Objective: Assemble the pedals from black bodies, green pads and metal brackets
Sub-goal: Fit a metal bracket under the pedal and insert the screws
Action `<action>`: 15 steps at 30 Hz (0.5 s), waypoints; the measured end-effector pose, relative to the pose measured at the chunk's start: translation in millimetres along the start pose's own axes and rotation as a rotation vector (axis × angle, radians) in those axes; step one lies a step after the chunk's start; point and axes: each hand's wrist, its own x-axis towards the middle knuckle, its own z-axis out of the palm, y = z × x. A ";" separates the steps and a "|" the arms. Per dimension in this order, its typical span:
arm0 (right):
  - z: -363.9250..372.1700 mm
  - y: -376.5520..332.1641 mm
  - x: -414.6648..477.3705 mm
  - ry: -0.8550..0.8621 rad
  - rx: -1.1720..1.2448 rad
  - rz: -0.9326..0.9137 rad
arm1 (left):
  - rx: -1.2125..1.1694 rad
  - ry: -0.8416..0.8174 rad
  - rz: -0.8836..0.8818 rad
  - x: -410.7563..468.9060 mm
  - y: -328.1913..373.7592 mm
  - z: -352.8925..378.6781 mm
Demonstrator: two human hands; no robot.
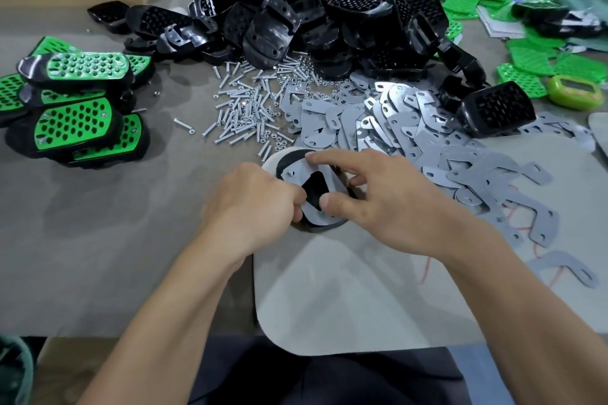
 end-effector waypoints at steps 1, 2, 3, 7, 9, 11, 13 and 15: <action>-1.0 -0.3 -0.8 -0.005 0.002 -0.006 | 0.003 -0.004 -0.006 -0.2 0.7 -0.8; -2.0 -0.7 -1.5 -0.012 -0.002 -0.008 | 0.006 -0.010 -0.013 -0.7 1.2 -0.8; -3.3 -0.6 -1.7 -0.022 -0.010 -0.009 | 0.014 -0.015 -0.019 -1.2 1.5 -0.3; -10.6 -0.3 -1.3 -0.093 -0.034 -0.012 | 0.023 -0.031 -0.020 0.1 1.0 1.0; -12.6 -0.2 -0.8 -0.122 -0.048 -0.027 | 0.018 -0.046 -0.007 1.5 -0.9 0.5; -12.5 -0.2 0.5 -0.125 -0.043 -0.034 | 0.038 -0.060 0.022 3.6 -3.5 -0.2; -12.1 1.7 3.1 -0.125 0.003 -0.018 | 0.075 -0.068 0.050 6.8 -6.3 -1.1; -13.1 3.7 6.5 -0.140 0.071 0.004 | 0.139 -0.036 0.089 8.3 -11.2 -0.6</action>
